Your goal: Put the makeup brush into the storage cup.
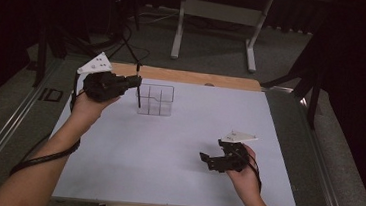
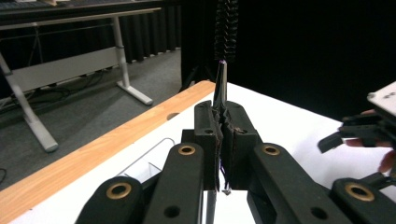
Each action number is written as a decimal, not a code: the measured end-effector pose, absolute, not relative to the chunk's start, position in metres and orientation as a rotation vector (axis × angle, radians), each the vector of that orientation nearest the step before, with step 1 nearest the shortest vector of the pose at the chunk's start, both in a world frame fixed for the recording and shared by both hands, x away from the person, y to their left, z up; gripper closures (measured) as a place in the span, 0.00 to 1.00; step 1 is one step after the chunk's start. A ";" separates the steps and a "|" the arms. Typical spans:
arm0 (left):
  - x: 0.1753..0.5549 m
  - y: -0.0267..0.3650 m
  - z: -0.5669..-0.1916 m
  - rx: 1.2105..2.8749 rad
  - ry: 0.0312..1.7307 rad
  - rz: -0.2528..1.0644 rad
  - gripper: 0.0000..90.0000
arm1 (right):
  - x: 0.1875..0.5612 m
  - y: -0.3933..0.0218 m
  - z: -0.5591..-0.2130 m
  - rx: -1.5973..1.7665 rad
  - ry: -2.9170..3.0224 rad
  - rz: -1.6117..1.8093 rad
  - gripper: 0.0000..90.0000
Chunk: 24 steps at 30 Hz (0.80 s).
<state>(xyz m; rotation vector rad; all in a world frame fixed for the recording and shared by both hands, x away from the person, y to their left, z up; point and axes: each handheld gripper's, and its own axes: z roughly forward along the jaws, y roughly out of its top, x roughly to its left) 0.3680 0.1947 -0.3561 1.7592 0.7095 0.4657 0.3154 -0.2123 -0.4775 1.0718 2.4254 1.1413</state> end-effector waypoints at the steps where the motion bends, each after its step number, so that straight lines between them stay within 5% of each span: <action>1: 0.370 0.195 -0.357 1.761 0.712 0.469 0.96 | 0.315 -0.214 -0.478 1.074 2.419 1.143 0.13; 24: 0.422 0.193 -0.372 1.732 0.786 0.570 0.96 | 0.318 -0.224 -0.477 1.079 2.380 1.155 0.13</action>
